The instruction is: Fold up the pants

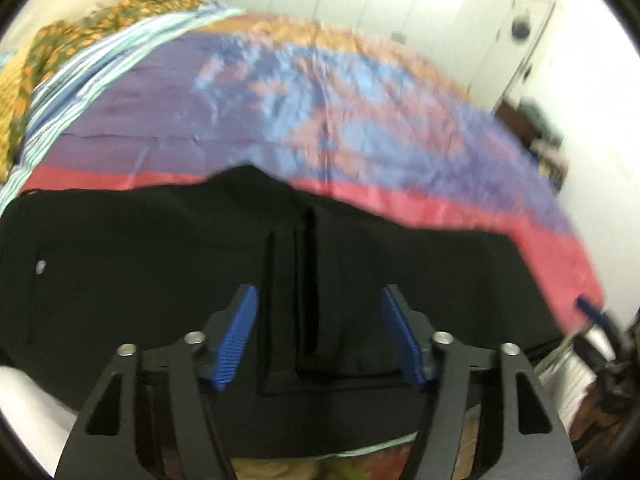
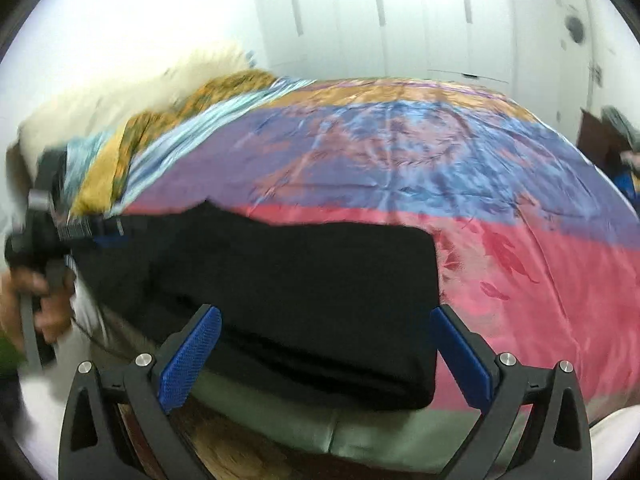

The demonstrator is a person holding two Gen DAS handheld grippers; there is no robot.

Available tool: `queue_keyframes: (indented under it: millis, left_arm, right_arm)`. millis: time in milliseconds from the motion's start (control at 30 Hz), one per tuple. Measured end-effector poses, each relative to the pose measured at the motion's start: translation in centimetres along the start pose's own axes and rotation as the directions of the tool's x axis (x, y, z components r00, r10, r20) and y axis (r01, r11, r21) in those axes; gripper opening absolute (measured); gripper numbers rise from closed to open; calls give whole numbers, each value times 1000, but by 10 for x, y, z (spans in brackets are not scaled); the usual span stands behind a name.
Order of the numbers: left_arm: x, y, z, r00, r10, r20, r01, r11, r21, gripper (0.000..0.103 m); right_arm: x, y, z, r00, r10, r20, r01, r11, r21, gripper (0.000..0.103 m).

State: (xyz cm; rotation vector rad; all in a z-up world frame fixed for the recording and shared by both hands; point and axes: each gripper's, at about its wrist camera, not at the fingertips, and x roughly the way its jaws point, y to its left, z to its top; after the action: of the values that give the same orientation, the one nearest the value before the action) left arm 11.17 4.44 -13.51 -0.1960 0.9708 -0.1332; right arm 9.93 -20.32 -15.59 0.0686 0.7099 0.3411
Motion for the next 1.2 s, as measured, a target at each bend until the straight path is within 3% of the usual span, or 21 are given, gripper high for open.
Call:
queue_keyframes:
  millis: [33, 67, 200, 267, 333, 400, 500, 567, 633, 733, 867, 933, 967, 1000, 1100, 1200]
  left_arm:
    - [12, 0, 0, 999, 14, -45, -14, 1000, 0, 15]
    - [25, 1, -2, 994, 30, -102, -31, 999, -7, 3]
    - [12, 2, -17, 994, 66, -90, -65, 998, 15, 2]
    - [10, 2, -23, 994, 62, -90, -60, 998, 24, 2]
    - [13, 3, -26, 994, 64, -88, -62, 998, 29, 3]
    - [14, 5, -25, 995, 58, -85, -57, 998, 18, 4]
    - [19, 7, -24, 996, 27, -88, -27, 1000, 0, 6]
    - [19, 10, -26, 996, 16, -83, -16, 1000, -3, 7]
    - [19, 11, -26, 997, 7, -82, -8, 1000, -10, 8]
    - [22, 10, -25, 997, 2, -82, -3, 1000, -15, 9]
    - [22, 10, -26, 997, 5, -80, -5, 1000, -9, 9]
    - [23, 11, -27, 997, 3, -78, -3, 1000, -3, 9]
    - [23, 11, -27, 997, 0, -78, 0, 1000, -2, 10]
    - [23, 11, -27, 997, -2, -76, 2, 1000, -2, 10]
    - [23, 12, -28, 997, -4, -77, 3, 1000, -6, 10]
    - [23, 13, -27, 997, -9, -81, 8, 1000, -14, 10]
  right_arm:
    - [-1, 0, 0, 1000, 8, -3, -8, 1000, -2, 103]
    - [-1, -2, -1, 1000, 21, -9, -21, 1000, -7, 103]
    - [-13, -8, 7, 998, 47, 30, -48, 999, 23, 103]
    - [-14, -11, 18, 990, 140, 33, -141, 988, 57, 102]
    - [-6, -8, 20, 972, 234, -2, -234, 971, 48, 101]
    - [20, -9, 9, 947, 304, -108, -295, 951, 89, 100]
    - [70, -30, -30, 904, 264, -337, -199, 956, 216, 81]
    - [58, -40, -21, 914, 304, -267, -228, 932, 281, 79]
    - [52, -40, -9, 916, 291, -277, -208, 933, 292, 79]
    - [43, -40, 26, 936, 281, -213, -219, 937, 274, 79]
    - [68, -53, 72, 939, 290, -186, -225, 924, 308, 79]
    - [106, -69, 69, 922, 270, -277, -164, 921, 353, 79]
    - [136, -79, 55, 884, 267, -383, -109, 916, 387, 79]
    - [149, -83, 43, 864, 284, -415, -102, 907, 409, 78]
    - [139, -73, 49, 883, 244, -401, -103, 934, 342, 78]
    - [98, -59, 63, 928, 189, -320, -99, 956, 277, 78]
